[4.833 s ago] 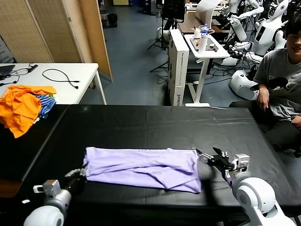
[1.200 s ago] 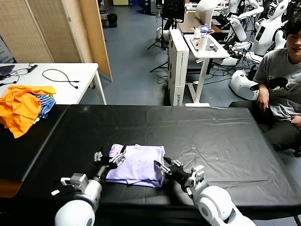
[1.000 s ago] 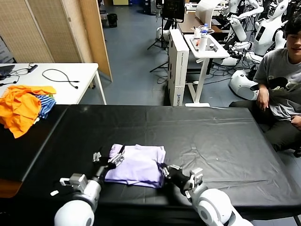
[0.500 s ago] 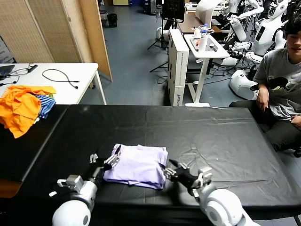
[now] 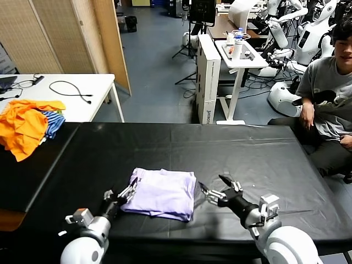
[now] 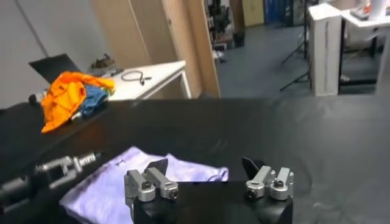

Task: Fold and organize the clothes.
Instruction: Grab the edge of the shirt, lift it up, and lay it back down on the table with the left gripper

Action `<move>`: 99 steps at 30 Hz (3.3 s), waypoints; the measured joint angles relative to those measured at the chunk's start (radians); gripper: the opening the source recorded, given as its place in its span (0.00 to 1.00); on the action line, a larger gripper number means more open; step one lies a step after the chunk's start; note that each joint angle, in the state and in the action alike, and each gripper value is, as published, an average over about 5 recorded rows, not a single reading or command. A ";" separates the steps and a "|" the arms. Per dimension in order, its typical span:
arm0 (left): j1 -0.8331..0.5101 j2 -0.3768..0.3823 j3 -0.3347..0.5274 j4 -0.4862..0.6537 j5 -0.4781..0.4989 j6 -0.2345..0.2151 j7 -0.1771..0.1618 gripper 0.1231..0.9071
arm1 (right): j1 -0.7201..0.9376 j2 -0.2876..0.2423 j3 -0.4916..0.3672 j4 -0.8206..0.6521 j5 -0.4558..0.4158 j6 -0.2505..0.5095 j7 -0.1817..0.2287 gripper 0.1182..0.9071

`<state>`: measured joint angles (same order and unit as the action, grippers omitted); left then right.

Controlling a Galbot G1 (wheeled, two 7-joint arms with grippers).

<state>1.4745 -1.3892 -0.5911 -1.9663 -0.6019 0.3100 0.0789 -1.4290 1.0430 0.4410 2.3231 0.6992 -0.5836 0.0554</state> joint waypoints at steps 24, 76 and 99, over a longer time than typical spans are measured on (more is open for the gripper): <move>-0.025 -0.021 -0.014 0.037 -0.195 0.081 -0.004 0.38 | -0.009 0.007 0.012 0.026 -0.075 0.018 -0.018 1.00; -0.015 0.063 0.186 -0.169 0.328 0.017 -0.143 0.09 | -0.064 0.030 0.060 -0.070 -0.166 0.071 -0.056 1.00; -0.044 0.029 0.259 -0.136 0.378 -0.093 -0.107 1.00 | 0.082 0.018 -0.096 -0.175 0.307 -0.051 0.058 1.00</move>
<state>1.4302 -1.3603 -0.3324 -2.1026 -0.2238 0.2175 -0.0282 -1.3473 1.0610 0.3445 2.1480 1.0060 -0.6343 0.1136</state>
